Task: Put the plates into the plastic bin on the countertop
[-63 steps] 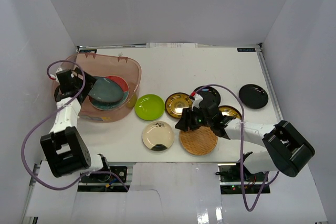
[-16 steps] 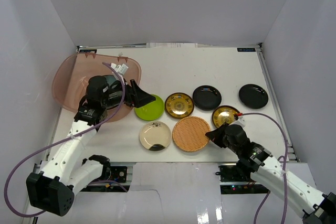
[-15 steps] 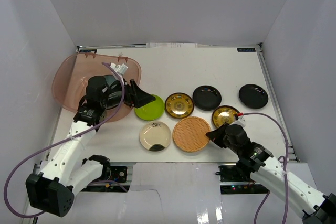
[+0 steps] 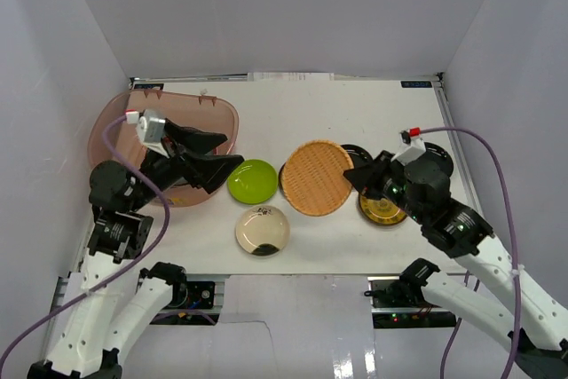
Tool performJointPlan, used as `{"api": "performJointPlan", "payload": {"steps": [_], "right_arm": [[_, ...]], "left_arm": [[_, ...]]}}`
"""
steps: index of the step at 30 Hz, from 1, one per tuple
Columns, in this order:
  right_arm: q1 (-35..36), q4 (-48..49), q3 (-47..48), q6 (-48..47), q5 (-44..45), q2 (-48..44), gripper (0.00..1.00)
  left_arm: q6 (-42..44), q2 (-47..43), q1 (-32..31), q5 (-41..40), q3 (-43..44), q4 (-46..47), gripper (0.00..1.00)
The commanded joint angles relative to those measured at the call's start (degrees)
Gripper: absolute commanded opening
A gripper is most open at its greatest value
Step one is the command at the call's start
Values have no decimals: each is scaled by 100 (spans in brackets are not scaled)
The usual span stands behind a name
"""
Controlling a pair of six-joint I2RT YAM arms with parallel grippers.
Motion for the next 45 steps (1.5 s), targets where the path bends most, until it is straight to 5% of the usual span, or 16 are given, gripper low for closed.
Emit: {"api": "performJointPlan", "payload": {"steps": [1,5,12,23,31,35,38,42,45], "right_arm": [[8,1605,462,-598,-773,877,8],[17,3307,1147,-862,-1144,2464,8],[463,4726,3018,-879,-1550,5253,8],[1343,3014,8229,-1565,-1038,9620,8],[1458,3340,8320,-1468,-644,10309,8],[1590,3295,8382,-1574,-406,10468,27],[1616,3295,8329,-1653,-318,10363,58],[1608,3418,7900,-1943,-46,9784,68],[1564,3725,6795,-2215,253,8522,68]], "left_arm": [[-44,-327,-21,-470,261,432,96],[-79,-775,-21,-953,280,512,96],[-307,-1373,-21,-1867,-177,12,98],[-105,-1374,-135,-2756,148,-1254,98],[-290,-1365,-153,-2897,148,-1545,98],[-343,-1347,-153,-2932,77,-1659,98],[-378,-1304,-153,-2958,51,-1782,98],[-474,-1286,-153,-2871,-133,-1905,98],[-606,-1268,-144,-2616,-405,-2107,98]]}}
